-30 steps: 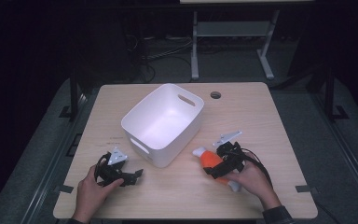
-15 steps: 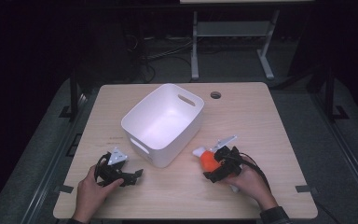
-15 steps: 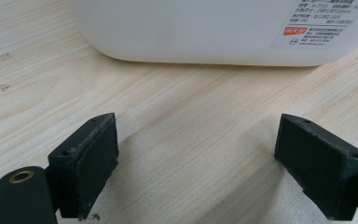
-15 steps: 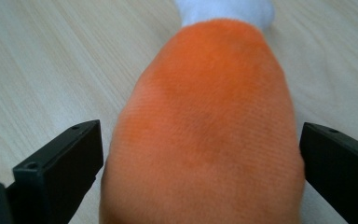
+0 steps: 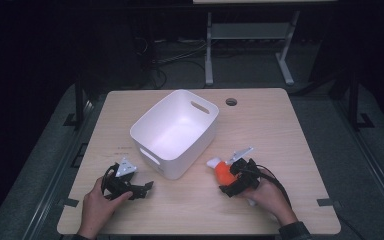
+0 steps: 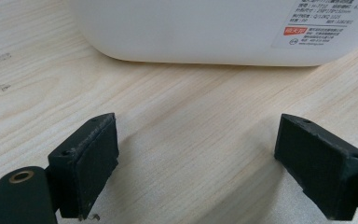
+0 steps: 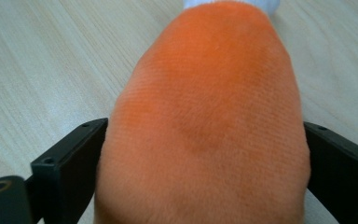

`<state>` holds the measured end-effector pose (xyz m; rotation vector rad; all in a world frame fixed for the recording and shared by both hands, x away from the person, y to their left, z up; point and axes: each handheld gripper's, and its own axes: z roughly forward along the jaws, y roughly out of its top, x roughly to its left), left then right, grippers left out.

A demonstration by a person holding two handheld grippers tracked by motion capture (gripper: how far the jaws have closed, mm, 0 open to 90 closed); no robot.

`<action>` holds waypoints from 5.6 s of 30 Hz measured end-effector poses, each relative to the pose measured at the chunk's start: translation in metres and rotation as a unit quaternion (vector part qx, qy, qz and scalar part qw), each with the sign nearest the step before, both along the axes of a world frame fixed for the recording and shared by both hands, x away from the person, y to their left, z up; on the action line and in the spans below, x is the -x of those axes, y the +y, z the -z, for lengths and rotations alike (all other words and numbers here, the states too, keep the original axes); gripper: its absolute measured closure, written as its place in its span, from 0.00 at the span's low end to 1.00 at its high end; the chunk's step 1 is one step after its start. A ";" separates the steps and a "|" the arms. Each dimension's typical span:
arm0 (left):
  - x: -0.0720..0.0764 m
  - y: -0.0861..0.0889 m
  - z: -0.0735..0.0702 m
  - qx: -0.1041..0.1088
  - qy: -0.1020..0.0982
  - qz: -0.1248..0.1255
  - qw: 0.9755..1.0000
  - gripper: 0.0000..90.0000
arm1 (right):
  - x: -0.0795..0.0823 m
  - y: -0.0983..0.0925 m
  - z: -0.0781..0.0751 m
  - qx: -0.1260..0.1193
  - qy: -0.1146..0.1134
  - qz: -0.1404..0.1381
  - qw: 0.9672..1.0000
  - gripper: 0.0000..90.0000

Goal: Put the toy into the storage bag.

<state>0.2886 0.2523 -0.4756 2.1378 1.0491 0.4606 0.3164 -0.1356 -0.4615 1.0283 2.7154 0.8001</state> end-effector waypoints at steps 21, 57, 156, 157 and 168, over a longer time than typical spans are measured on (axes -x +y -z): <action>0.000 0.000 0.000 0.000 0.000 0.000 1.000 0.14 | 0.005 -0.006 -0.006 -0.007 -0.010 -0.020 1.000 0.25; 0.000 0.000 0.000 0.000 0.000 0.000 1.000 0.14 | 0.005 -0.028 -0.033 -0.038 -0.027 -0.054 0.997 0.25; 0.000 0.000 0.000 -0.001 0.003 0.001 1.000 0.14 | -0.064 0.030 -0.169 -0.075 -0.081 -0.186 0.976 0.26; 0.000 0.000 0.000 -0.001 0.003 0.001 1.000 0.14 | -0.065 0.032 -0.169 -0.074 -0.080 -0.185 0.977 0.26; 0.000 0.000 0.000 -0.001 0.003 0.001 1.000 0.14 | -0.080 0.058 -0.178 -0.067 -0.080 -0.202 0.974 0.26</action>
